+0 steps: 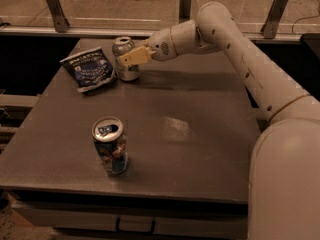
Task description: Move 7up can near blue chip bag
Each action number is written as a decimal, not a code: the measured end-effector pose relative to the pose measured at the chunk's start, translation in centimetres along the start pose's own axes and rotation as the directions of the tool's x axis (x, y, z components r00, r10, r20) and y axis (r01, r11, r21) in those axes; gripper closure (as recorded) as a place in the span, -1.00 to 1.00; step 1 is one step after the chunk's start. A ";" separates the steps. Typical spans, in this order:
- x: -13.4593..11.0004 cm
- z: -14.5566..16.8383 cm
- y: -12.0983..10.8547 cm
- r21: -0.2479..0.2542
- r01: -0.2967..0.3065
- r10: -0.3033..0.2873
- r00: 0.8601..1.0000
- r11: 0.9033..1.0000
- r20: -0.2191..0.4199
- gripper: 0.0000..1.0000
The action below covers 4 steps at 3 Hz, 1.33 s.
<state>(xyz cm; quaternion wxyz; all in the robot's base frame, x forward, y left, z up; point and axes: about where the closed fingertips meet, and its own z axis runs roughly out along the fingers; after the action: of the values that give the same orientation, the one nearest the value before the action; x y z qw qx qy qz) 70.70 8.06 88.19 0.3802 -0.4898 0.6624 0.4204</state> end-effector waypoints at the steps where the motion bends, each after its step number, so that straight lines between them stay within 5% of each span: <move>1: -0.1 0.1 0.1 -0.004 0.000 0.000 1.000 1.000 0.000 0.66; 4: -0.2 1.2 1.4 -0.035 0.027 -0.027 1.000 0.999 0.001 -0.74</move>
Offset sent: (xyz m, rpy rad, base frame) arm -0.0280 0.0283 -0.0061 0.0315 0.0128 0.0824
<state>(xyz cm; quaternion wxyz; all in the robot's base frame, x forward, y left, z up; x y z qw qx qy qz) 69.49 9.50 88.14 0.3772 -0.5051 0.6482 0.4271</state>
